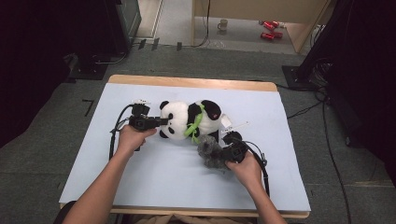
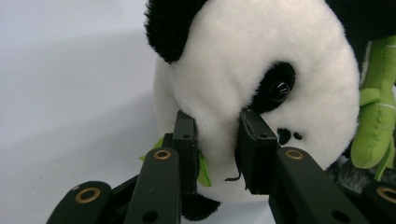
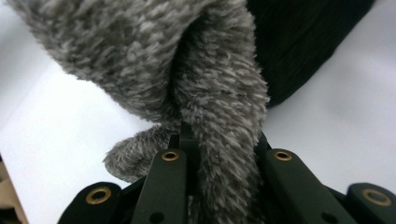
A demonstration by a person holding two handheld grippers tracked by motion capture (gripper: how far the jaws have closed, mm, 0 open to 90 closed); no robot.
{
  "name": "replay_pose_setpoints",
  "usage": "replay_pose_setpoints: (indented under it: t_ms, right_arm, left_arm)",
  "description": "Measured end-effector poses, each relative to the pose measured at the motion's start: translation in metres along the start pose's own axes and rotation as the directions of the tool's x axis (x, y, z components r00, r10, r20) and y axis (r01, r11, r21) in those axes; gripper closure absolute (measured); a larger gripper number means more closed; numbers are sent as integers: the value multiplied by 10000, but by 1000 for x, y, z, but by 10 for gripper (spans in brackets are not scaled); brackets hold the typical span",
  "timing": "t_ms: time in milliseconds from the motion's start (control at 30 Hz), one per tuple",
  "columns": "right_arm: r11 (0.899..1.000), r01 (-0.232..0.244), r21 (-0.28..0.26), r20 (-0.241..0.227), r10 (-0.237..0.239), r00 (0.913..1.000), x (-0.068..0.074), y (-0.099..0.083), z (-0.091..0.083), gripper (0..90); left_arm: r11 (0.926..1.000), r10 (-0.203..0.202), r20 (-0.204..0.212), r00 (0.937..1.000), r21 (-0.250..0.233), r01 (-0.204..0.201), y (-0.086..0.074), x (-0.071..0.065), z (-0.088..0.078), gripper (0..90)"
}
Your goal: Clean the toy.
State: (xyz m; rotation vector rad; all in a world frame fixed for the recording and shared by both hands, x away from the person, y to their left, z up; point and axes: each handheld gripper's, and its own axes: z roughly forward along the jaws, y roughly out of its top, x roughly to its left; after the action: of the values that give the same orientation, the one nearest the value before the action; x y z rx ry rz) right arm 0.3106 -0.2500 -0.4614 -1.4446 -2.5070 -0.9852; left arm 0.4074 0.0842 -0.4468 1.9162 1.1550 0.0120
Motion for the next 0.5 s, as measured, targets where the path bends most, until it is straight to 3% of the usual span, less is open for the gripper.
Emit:
replay_pose_setpoints:
  t_ms: [67, 200, 333, 500]
  right_arm:
    - [9998, 102, 147, -42, -102, 9999, 3, -1, 1, 774]
    - [9992, 401, -51, -120, -401, 9991, 12, 2, -8, 774]
    - [9940, 635, -893, -90, -645, 9979, 18, 14, -28, 773]
    - [9876, 387, -1520, 145, -369, 9992, 12, 24, -38, 773]
  left_arm:
    - [10000, -28, 3, 10000, -12, 28, 0, 0, 0, 715]
    - [10000, -62, 18, 10000, -32, 62, 0, 1, 0, 715]
    - [10000, -44, 22, 10000, -30, 44, 0, 1, 0, 716]
    - [10000, -12, 19, 10000, -31, 12, 0, 1, -1, 716]
